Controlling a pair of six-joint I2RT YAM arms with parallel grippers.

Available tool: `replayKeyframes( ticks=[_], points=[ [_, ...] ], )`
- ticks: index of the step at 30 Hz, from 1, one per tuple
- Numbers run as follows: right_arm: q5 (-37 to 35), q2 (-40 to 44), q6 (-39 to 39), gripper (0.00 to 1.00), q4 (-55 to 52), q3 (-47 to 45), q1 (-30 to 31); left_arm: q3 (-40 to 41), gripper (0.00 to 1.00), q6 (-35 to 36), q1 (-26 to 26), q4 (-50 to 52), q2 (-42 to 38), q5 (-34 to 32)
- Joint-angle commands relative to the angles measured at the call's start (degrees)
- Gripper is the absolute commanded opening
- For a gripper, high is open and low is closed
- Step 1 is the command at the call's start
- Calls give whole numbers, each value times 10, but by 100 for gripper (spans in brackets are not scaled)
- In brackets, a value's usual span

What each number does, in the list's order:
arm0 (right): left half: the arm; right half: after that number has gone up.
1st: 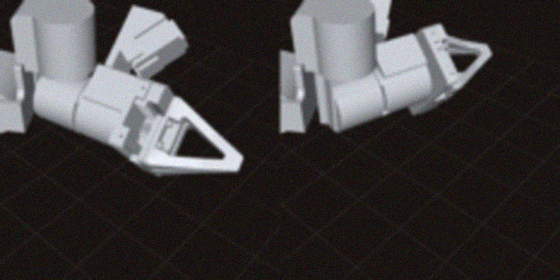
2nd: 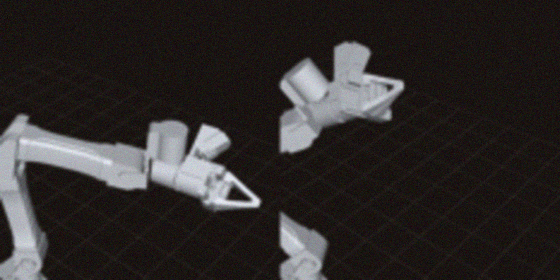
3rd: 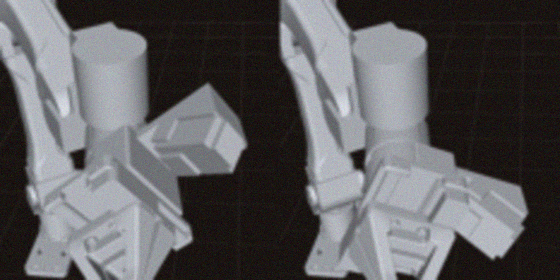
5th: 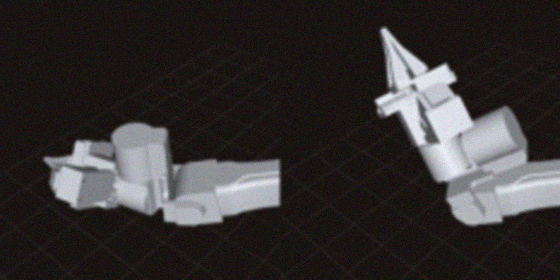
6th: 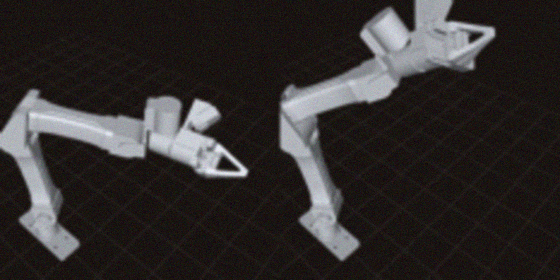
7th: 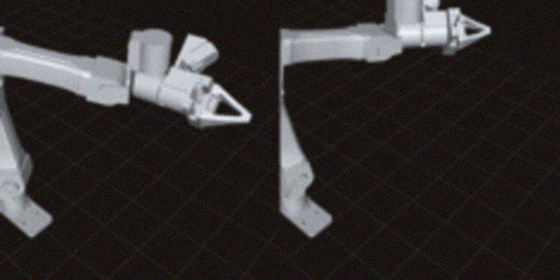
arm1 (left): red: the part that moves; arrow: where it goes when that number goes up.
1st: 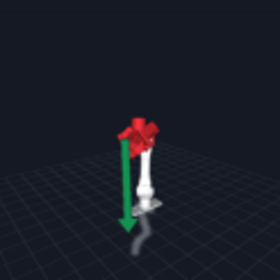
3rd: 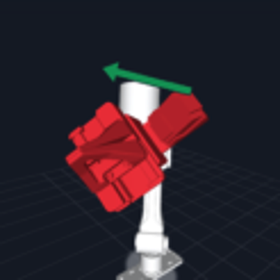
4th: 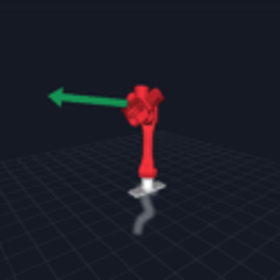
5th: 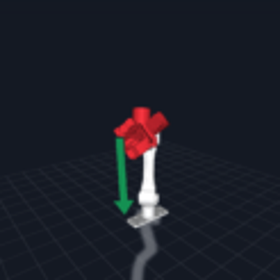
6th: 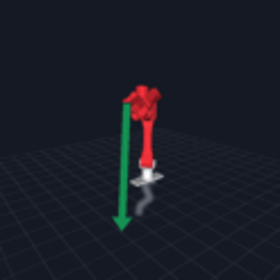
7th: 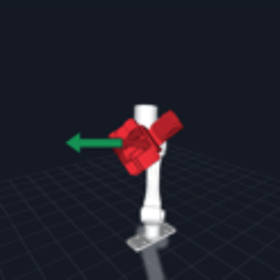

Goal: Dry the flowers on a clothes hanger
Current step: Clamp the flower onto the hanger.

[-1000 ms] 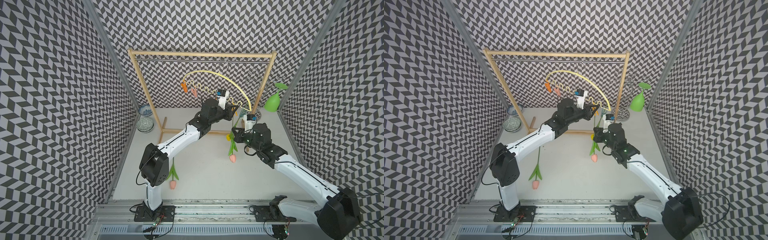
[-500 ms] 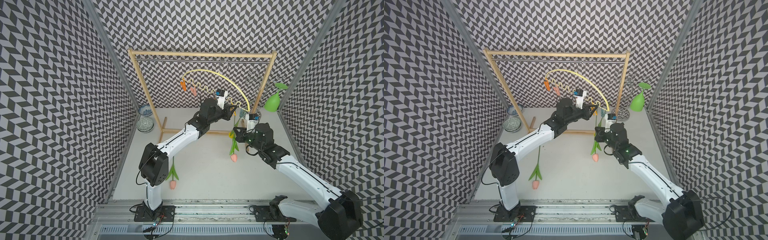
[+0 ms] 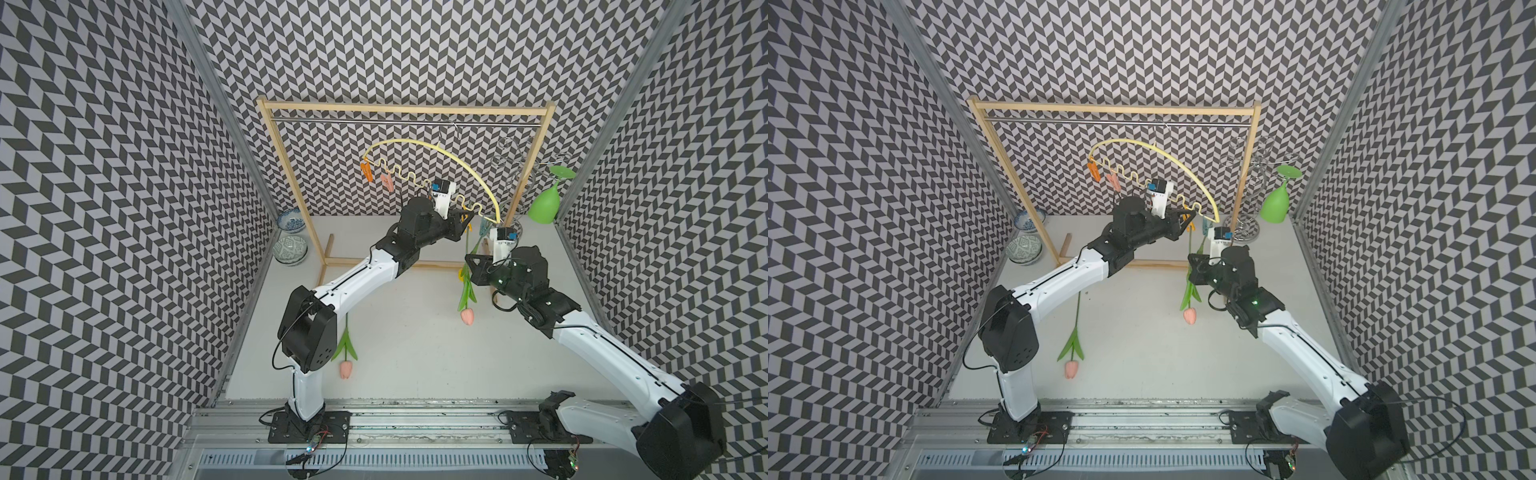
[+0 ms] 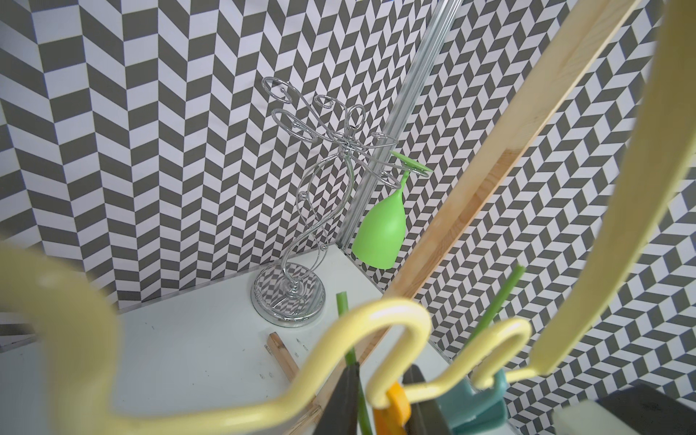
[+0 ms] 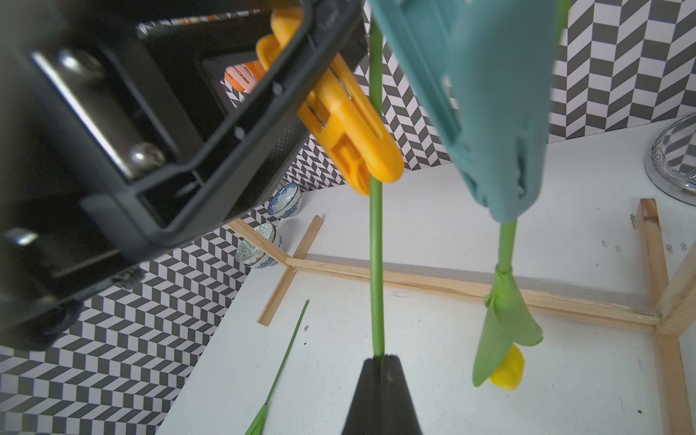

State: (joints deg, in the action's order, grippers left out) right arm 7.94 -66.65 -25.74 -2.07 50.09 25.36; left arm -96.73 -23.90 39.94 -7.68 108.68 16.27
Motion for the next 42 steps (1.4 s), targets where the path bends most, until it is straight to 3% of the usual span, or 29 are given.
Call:
replayKeyframes(
  ticks=[1, 20, 26, 34, 42],
  points=[
    [-2, 18, 0, 0, 32, -2, -2, 8, 23, -1, -1, -4, -11, 9],
    [4, 23, -4, 0, 43, -9, -2, 9, 28, -9, -1, -10, -7, 15],
    [4, 22, -4, 0, 42, -10, -2, 10, 38, -10, -1, -12, -7, 16],
    [3, 22, -4, 0, 42, -11, -2, 14, 67, -11, -2, -14, -11, 15],
    [5, 20, -6, 0, 44, -10, -2, 26, 71, -15, -2, -30, -17, 28]
  ],
)
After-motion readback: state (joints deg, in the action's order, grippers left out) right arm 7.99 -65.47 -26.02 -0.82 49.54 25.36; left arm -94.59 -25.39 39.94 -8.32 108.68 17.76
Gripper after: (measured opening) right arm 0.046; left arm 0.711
